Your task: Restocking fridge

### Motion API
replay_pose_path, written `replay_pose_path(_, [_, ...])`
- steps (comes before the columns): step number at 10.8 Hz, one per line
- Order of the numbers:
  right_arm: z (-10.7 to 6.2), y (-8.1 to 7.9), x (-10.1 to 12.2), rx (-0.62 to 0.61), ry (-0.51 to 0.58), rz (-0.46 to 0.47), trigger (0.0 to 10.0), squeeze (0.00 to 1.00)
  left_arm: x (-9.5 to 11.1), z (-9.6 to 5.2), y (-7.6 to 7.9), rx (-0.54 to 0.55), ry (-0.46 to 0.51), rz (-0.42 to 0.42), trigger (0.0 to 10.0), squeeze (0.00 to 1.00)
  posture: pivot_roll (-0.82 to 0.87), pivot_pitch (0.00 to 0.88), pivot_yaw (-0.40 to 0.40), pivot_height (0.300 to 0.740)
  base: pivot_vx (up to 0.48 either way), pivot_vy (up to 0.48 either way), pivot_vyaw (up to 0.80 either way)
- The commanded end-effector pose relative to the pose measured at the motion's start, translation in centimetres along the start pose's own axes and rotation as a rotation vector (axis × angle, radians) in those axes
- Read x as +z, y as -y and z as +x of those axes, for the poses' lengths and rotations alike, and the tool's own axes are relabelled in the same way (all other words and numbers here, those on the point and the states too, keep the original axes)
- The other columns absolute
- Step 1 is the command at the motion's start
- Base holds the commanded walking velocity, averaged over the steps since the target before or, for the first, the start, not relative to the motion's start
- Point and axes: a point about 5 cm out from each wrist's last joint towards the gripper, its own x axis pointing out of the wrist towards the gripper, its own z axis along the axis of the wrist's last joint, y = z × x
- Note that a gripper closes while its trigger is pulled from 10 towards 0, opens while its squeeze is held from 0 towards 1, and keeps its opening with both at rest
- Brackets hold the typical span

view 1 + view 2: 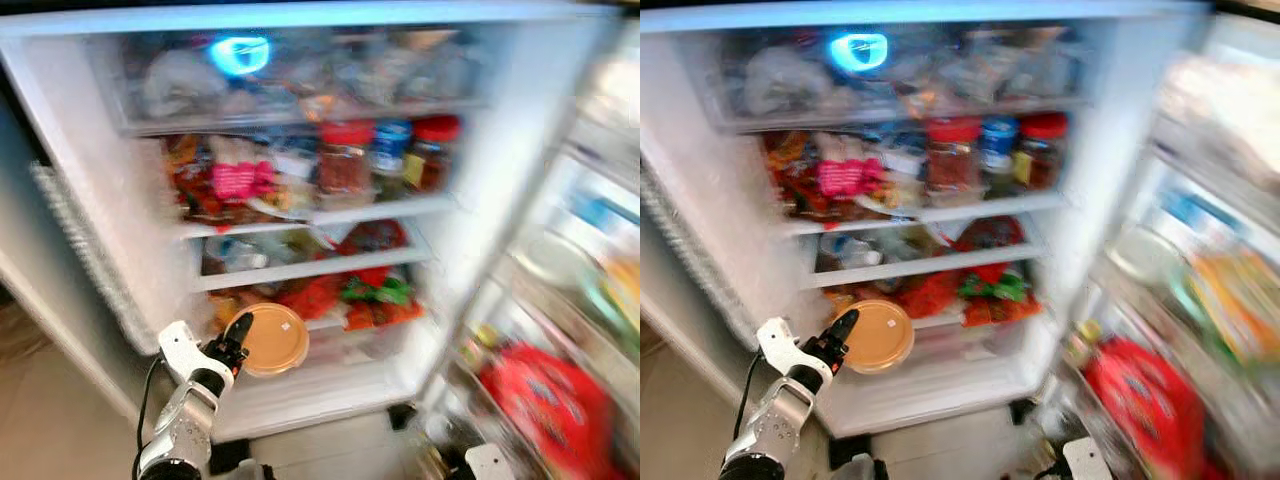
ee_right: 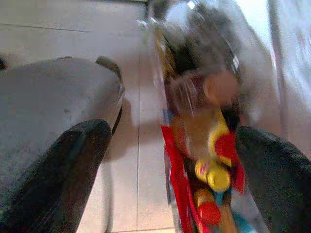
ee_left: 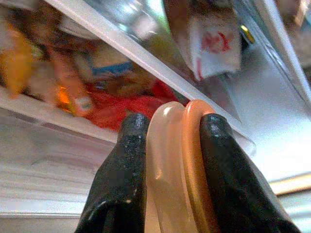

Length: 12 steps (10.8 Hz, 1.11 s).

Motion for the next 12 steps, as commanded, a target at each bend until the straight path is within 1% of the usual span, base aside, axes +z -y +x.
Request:
replay_pose_path(1, [-0.1,0.1,-0.6,0.001,-0.025,0.001,10.0,0.0,0.6,0.6,0.9,-0.035,0.04,-0.023,10.0,0.0,-0.06,0.0,-0.016,0.646,0.0,0.0,0.0])
replay_pose_path(2, [-0.1,0.1,-0.6,0.002,-0.024,0.001,10.0,0.0,1.2,1.0,1.5,-0.071,0.069,-0.03,10.0,0.0,-0.06,0.0,-0.016,0.646,0.0,0.0,0.0])
replay_pose_path(3, [-0.1,0.1,-0.6,0.002,-0.023,0.001,10.0,0.0,1.3,1.1,1.7,-0.074,0.071,-0.031,10.0,0.0,-0.06,0.0,-0.015,0.646,0.0,0.0,0.0])
replay_pose_path(4, [-0.1,0.1,-0.6,0.004,-0.023,0.006,10.0,0.0,1.6,1.3,1.8,-0.077,0.089,-0.09,10.0,0.0,-0.06,0.0,-0.013,0.646,0.0,0.0,0.0])
replay_pose_path(5, [-0.1,0.1,-0.6,0.003,-0.022,0.007,10.0,0.0,1.7,1.5,1.9,-0.085,0.099,-0.132,10.0,0.0,-0.06,0.0,-0.013,0.646,0.0,0.0,0.0])
replay_pose_path(6, [-0.1,0.1,-0.6,0.004,-0.021,0.008,10.0,0.0,1.8,1.6,2.0,-0.094,0.1,-0.143,10.0,0.0,-0.06,0.0,-0.013,0.646,0.0,0.0,0.0])
replay_pose_path(7, [-0.1,0.1,-0.5,0.006,-0.02,0.01,10.0,0.0,1.7,2.0,2.5,-0.125,0.073,-0.123,10.0,0.0,-0.06,0.0,-0.014,0.646,0.0,0.0,0.0])
replay_pose_path(9, [-0.1,0.1,-0.6,0.0,-0.02,0.015,10.0,0.0,1.1,2.2,2.9,-0.143,0.035,-0.089,10.0,0.0,-0.07,0.0,-0.012,0.646,0.0,0.0,0.0])
replay_pose_path(12, [-0.1,0.1,-0.6,0.005,-0.021,0.011,10.0,0.0,0.8,2.3,3.0,-0.155,0.007,-0.06,10.0,0.0,-0.05,0.0,-0.019,0.646,0.258,0.0,0.0])
